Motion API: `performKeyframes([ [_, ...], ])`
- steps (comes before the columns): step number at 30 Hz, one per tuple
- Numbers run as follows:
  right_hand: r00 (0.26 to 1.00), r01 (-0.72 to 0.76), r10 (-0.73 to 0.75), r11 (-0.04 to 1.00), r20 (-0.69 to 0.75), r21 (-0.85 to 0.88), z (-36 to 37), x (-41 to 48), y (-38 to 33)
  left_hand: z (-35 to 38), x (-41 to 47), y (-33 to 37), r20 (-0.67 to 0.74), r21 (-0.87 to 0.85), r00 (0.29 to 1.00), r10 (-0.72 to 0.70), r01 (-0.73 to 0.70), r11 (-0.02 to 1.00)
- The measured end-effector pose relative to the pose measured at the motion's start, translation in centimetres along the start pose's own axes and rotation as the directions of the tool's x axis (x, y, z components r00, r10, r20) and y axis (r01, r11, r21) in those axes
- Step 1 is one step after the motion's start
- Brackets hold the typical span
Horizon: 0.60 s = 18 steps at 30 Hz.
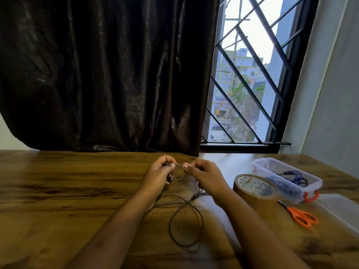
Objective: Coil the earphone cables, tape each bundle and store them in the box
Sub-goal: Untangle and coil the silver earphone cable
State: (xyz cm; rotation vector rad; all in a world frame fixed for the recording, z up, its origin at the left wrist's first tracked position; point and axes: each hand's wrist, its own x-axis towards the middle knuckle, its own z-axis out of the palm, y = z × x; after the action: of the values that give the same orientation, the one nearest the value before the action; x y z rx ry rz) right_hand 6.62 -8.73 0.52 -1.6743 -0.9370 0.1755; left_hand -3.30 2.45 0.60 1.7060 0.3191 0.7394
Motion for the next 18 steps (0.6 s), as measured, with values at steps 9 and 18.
performKeyframes([
  [9, 0.995, -0.071, 0.049, 0.961, 0.087, 0.267, -0.6, -1.0, -2.3, -0.3, -0.4, 0.9, 0.158, -0.316, 0.986, -0.046, 0.095, 0.944],
  [18, 0.978, -0.107, 0.037, 0.932, 0.205, 0.345, -0.8, -1.8, -3.3, -0.4, -0.3, 0.9, 0.212, -0.378, 0.964, -0.159, 0.231, 0.897],
])
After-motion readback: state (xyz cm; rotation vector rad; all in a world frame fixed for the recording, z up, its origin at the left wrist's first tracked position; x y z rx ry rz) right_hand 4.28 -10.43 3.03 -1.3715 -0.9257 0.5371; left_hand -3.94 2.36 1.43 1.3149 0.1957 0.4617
